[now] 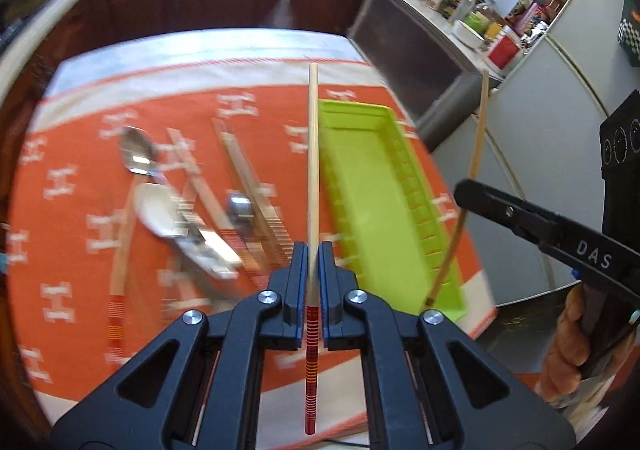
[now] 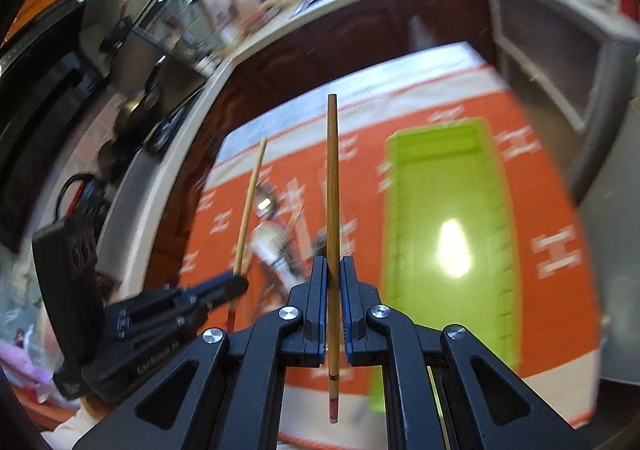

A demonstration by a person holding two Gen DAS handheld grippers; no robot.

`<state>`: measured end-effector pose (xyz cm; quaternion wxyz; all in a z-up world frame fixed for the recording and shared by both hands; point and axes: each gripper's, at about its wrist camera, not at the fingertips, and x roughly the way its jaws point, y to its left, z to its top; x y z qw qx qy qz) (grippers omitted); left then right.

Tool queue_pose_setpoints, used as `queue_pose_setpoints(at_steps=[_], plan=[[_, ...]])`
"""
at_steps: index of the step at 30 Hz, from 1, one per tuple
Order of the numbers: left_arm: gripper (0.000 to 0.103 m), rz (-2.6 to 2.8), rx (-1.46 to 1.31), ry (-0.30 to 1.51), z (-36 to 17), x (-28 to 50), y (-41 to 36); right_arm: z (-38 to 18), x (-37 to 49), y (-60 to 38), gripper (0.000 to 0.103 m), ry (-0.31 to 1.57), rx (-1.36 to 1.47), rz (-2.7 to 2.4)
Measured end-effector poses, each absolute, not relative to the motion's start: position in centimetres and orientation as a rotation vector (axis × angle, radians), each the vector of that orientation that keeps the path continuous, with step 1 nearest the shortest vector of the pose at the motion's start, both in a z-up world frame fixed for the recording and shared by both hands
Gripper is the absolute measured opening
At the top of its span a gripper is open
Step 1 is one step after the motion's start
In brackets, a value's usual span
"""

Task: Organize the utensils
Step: 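Lift and carry the held chopsticks in both tools toward the lime-green tray, then lower the chopsticks into the tray and open both tools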

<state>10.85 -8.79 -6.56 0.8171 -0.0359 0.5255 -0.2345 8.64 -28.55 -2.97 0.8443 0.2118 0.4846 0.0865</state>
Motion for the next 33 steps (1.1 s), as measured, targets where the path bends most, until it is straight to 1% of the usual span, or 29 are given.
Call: queue_pose_setpoints(at_steps=[3,7,13,14,16,17,18,20,24,26,28,30,31,33], plan=[[0.003,-0.526,-0.097,1.138,-7.0,11.1,-12.8,-2.5,9.5,-30.8,0.006,1.018,0.400,0.109],[0.004,-0.543,-0.126,1.162,-8.3,11.5,-16.6,-3.6,11.4,-32.3,0.006,1.081,0.330,0.091],[0.004,-0.502,-0.132,1.236,-12.1,12.1,-18.4,-7.4,13.3,-32.3,0.006,1.202,0.278,0.083],[0.004,-0.493,-0.127,1.242,-12.7,12.4,-18.3,-8.0,13.6,-32.4,0.008,1.221,0.278,0.079],[0.004,-0.481,-0.123,1.249,-13.3,12.5,-18.3,-9.7,13.9,-32.0,0.016,1.233,0.272,0.057],[0.004,-0.476,-0.121,1.252,-13.5,12.7,-18.0,-10.1,13.9,-32.1,0.024,1.233,0.275,0.049],[0.004,-0.468,-0.117,1.255,-13.7,12.7,-18.0,-10.4,13.9,-32.3,0.030,1.231,0.278,0.037],[0.004,-0.458,-0.105,1.251,-14.0,12.8,-17.6,-11.4,13.5,-32.3,0.032,1.231,0.280,0.025],[0.004,-0.436,-0.058,1.219,-13.1,12.1,-16.3,-13.1,12.7,-32.2,0.032,1.245,0.317,0.042],[0.009,-0.419,-0.038,1.198,-12.4,11.7,-15.3,-13.6,12.2,-31.9,0.032,1.243,0.320,0.051],[0.017,-0.394,-0.029,1.177,-11.8,11.3,-14.1,-13.8,11.6,-31.2,0.032,1.242,0.313,0.060],[0.023,-0.366,-0.034,1.164,-11.2,10.9,-12.8,-13.9,11.0,-30.4,0.032,1.246,0.315,0.072],[0.025,-0.354,-0.040,1.160,-11.0,10.7,-12.1,-14.0,10.7,-30.0,0.032,1.245,0.317,0.079],[0.026,-0.321,-0.039,1.151,-10.6,10.4,-10.7,-13.7,10.1,-29.4,0.032,1.243,0.307,0.084]])
